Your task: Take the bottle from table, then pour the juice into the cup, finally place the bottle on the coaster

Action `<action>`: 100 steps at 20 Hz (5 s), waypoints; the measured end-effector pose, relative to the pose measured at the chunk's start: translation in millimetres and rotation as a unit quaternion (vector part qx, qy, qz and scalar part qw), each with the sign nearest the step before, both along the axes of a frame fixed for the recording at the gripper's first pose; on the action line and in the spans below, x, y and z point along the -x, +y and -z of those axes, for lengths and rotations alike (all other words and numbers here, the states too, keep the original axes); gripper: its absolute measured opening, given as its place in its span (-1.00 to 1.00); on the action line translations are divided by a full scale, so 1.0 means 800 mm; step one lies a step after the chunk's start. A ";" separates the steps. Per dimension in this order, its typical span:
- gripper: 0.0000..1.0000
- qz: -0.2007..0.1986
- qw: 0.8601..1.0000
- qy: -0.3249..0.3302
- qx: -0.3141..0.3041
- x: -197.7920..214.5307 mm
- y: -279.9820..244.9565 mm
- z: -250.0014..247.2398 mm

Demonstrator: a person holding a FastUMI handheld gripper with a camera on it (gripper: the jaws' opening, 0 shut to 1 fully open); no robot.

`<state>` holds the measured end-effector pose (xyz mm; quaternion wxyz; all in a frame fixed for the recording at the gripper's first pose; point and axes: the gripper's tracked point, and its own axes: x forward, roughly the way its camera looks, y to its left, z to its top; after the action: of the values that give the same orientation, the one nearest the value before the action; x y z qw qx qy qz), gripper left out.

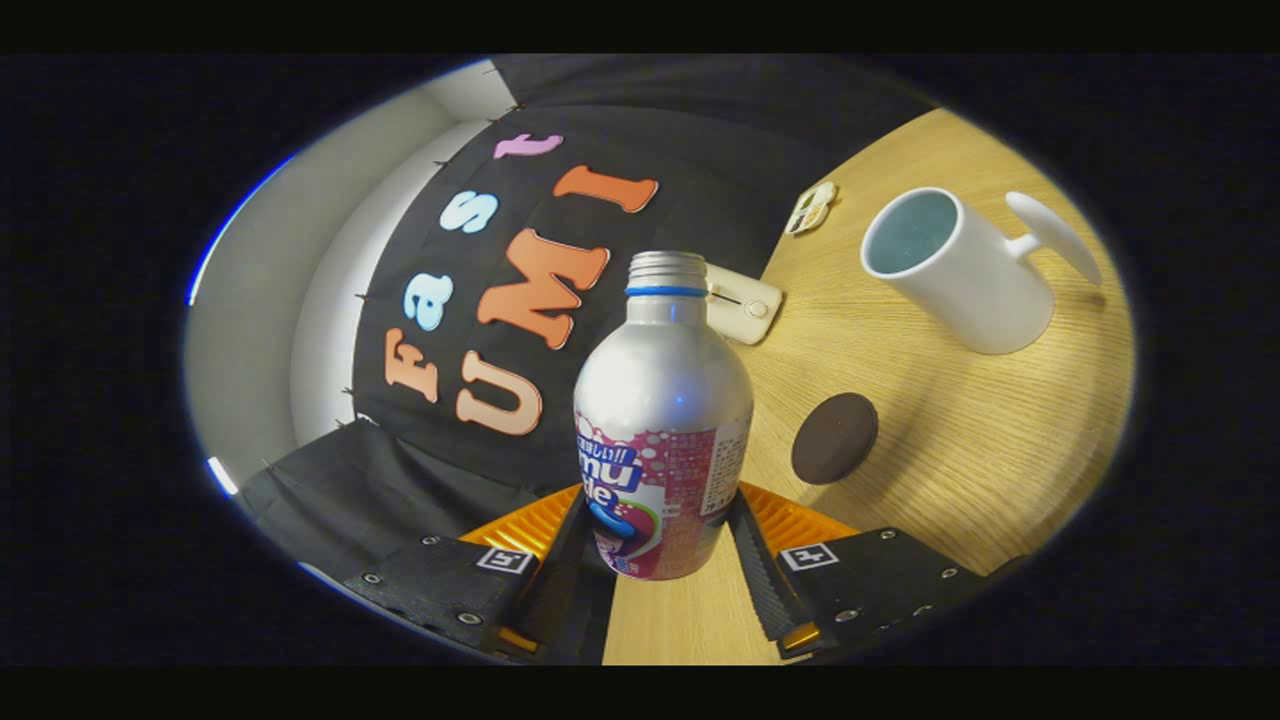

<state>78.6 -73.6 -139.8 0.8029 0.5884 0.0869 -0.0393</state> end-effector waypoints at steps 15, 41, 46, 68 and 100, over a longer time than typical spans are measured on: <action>0.48 0.066 0.984 -0.025 -0.163 -0.007 -0.039 -0.014; 0.48 0.112 0.919 -0.088 -0.368 -0.011 -0.062 -0.058; 0.48 0.107 0.919 -0.085 -0.369 -0.019 -0.053 -0.063; 0.48 0.113 0.902 -0.114 -0.401 -0.016 -0.067 -0.079; 0.48 0.145 0.851 -0.168 -0.475 -0.023 -0.107 -0.115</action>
<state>97.2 -158.8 -48.1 0.4130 0.9016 -0.1279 -0.0095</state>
